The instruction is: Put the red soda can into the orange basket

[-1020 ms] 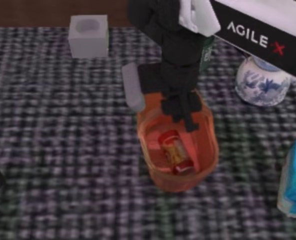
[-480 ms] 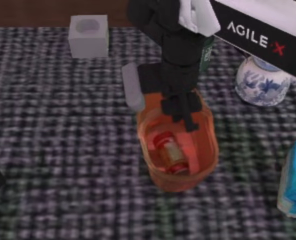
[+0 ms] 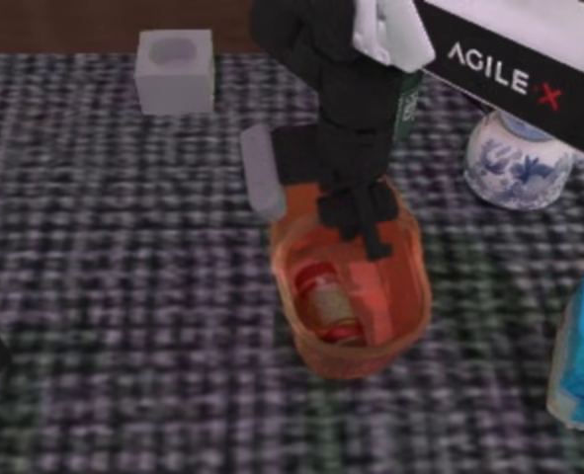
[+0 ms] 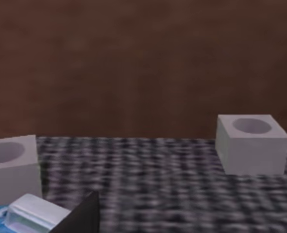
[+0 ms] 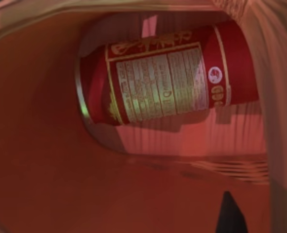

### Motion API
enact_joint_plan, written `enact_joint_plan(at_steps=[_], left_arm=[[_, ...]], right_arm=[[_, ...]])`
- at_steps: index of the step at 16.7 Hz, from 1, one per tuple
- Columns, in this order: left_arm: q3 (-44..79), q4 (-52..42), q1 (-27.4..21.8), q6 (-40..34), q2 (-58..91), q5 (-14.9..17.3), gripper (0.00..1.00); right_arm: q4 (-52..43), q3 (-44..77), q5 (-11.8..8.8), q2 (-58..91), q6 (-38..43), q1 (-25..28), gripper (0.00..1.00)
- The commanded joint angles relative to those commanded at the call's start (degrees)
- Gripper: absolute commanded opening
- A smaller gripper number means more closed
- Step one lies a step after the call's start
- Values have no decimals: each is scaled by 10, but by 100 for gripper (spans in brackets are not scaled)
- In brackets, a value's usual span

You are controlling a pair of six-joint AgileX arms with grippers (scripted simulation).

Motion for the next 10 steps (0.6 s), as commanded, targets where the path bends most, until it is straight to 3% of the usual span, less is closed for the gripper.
enact_joint_plan(at_steps=[10], left_arm=[[0,0,0,0,0,0,100]], right_arm=[[-108,98,0,-10,-21,-16,0]])
